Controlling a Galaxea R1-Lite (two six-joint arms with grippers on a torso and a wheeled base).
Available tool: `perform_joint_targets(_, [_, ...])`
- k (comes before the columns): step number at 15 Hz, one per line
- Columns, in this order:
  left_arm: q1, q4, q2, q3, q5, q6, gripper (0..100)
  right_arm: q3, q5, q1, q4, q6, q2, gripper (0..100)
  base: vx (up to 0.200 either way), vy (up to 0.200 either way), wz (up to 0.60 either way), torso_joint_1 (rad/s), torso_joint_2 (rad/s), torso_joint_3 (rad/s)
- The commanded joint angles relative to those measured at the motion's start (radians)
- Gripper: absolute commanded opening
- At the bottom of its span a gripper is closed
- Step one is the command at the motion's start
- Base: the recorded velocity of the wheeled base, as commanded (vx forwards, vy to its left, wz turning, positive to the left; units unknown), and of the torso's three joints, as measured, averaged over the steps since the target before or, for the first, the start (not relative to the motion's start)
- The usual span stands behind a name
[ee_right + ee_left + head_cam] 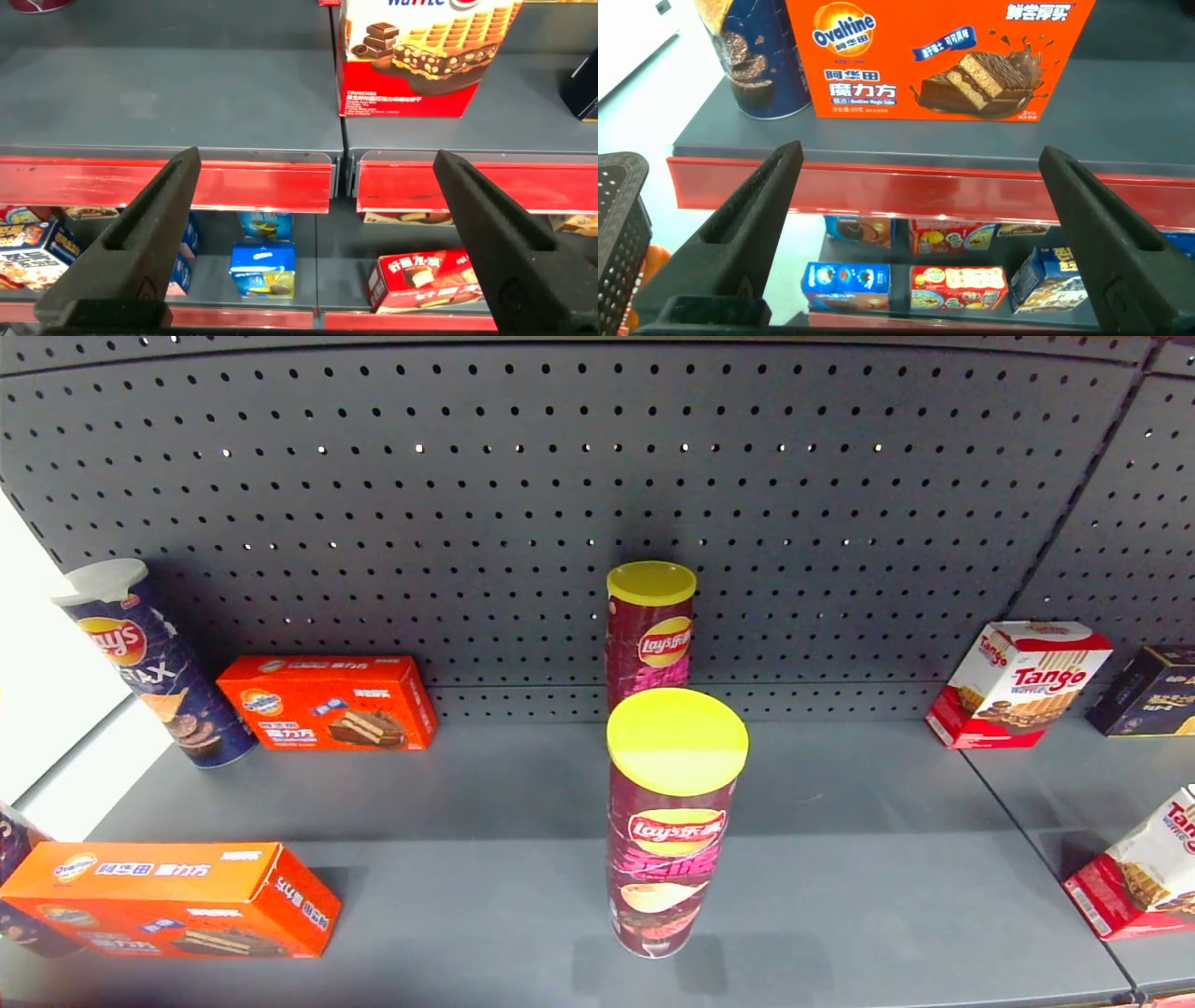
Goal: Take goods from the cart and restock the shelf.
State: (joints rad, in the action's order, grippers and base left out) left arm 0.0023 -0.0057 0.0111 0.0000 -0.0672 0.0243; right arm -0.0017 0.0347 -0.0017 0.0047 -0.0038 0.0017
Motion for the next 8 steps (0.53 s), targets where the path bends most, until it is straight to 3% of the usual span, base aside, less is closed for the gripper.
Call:
perform_joint_targets(1, [0.001, 0.0, 0.0, 0.0, 0.0, 0.0, 100, 0.0, 0.001, 0.0, 0.0, -0.001, 0.001, 100, 0.0, 0.0, 0.0, 0.0, 0.0, 0.0])
perform_joint_targets(8, [-0.001, 0.0, 0.0, 0.0, 0.0, 0.0, 100, 0.0, 0.001, 0.0, -0.002, -0.001, 0.001, 100, 0.0, 0.0, 0.0, 0.0, 0.0, 0.0])
